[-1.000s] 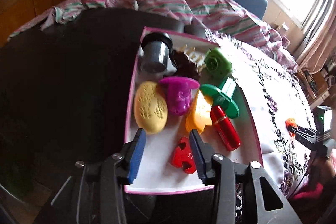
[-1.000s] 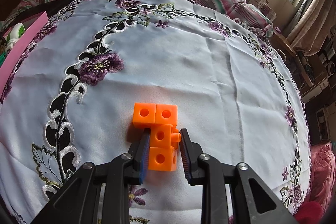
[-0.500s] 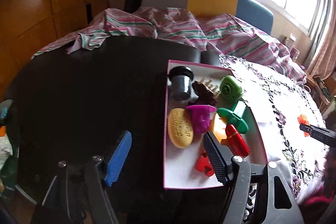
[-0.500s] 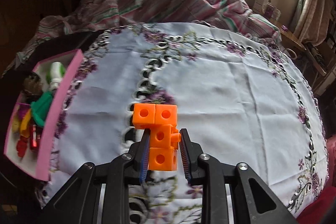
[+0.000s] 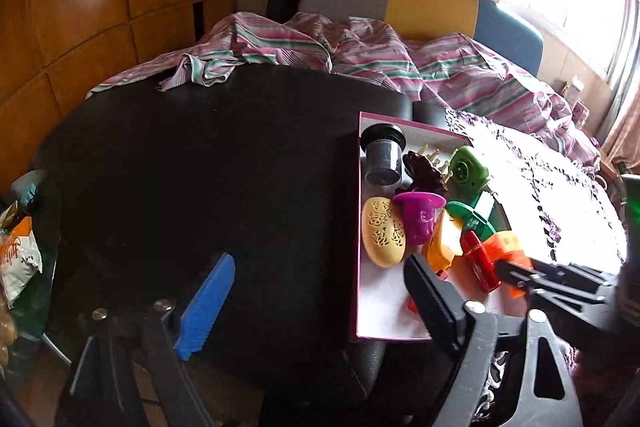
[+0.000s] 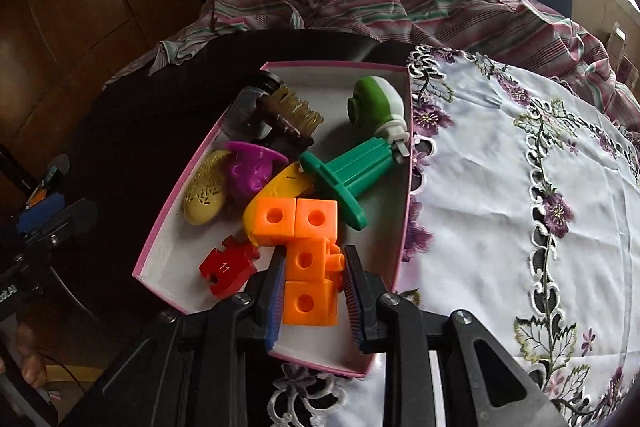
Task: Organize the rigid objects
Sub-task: 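Carry the orange cubes into the tray and open the right gripper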
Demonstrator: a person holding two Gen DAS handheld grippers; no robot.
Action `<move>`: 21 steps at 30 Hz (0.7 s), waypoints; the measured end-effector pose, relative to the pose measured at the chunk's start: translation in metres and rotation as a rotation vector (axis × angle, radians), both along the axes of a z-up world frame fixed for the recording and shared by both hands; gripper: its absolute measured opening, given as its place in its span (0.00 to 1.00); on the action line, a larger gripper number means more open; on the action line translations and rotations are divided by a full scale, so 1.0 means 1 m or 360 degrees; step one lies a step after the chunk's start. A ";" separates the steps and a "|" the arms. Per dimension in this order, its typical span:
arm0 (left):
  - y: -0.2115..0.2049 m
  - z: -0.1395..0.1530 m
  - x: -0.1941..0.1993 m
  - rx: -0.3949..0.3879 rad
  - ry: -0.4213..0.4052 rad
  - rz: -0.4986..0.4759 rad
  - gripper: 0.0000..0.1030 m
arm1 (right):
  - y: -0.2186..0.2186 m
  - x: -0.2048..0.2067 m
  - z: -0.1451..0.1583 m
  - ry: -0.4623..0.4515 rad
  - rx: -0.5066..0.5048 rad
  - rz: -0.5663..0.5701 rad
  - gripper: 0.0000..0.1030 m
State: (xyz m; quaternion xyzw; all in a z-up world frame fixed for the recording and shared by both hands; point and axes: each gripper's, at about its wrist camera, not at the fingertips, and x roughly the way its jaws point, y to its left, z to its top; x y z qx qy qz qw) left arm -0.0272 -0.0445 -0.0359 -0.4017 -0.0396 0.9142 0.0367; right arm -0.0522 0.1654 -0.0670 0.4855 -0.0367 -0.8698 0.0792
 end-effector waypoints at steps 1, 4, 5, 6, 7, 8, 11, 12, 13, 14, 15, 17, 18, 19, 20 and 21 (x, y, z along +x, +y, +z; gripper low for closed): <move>-0.003 0.001 0.001 0.0014 0.0010 0.0008 0.94 | -0.003 -0.002 -0.001 -0.0014 -0.0015 -0.0003 0.25; -0.011 0.005 0.004 0.0068 0.0031 0.0034 1.00 | -0.011 -0.007 -0.006 -0.0038 0.0018 -0.0031 0.26; -0.012 0.007 0.004 0.0079 0.0042 0.0036 1.00 | -0.013 -0.007 -0.008 -0.0056 0.0010 -0.0026 0.27; -0.013 0.008 0.005 0.0077 0.0051 0.0038 1.00 | -0.015 -0.007 -0.007 -0.0040 -0.0002 -0.0006 0.27; -0.013 0.009 0.004 0.0067 0.0051 0.0044 1.00 | -0.017 -0.007 -0.009 -0.0052 0.0000 0.0006 0.27; -0.013 0.009 0.004 0.0060 0.0046 0.0046 1.00 | -0.019 -0.006 -0.009 -0.0052 0.0005 0.0009 0.27; -0.010 0.012 0.004 0.0044 0.0054 0.0044 1.00 | -0.022 -0.005 -0.009 -0.0093 0.0001 0.0024 0.28; -0.009 0.013 0.004 0.0036 0.0062 0.0052 1.00 | -0.022 -0.003 -0.008 -0.0091 -0.0006 0.0022 0.28; -0.009 0.014 0.005 0.0032 0.0066 0.0057 1.00 | -0.021 -0.002 -0.007 -0.0089 0.0003 0.0005 0.29; -0.008 0.015 0.005 0.0028 0.0070 0.0061 1.00 | -0.020 0.000 -0.005 -0.0081 0.0004 -0.0008 0.29; -0.007 0.016 0.004 0.0016 0.0078 0.0074 1.00 | -0.020 0.003 -0.003 -0.0066 -0.0001 -0.0011 0.29; -0.006 0.017 0.004 -0.0004 0.0075 0.0106 1.00 | -0.020 0.010 0.001 -0.0002 0.0022 -0.0024 0.29; -0.005 0.017 0.004 -0.0035 0.0071 0.0132 1.00 | -0.020 0.014 0.005 0.0044 0.0047 -0.0040 0.30; -0.003 0.018 0.004 -0.0075 0.0069 0.0160 1.00 | -0.019 0.020 0.008 0.0091 0.0070 -0.0058 0.30; -0.001 0.018 0.005 -0.0111 0.0066 0.0169 1.00 | -0.019 0.024 0.011 0.0132 0.0089 -0.0079 0.30; 0.001 0.018 0.006 -0.0148 0.0065 0.0169 1.00 | -0.018 0.029 0.014 0.0168 0.0101 -0.0102 0.30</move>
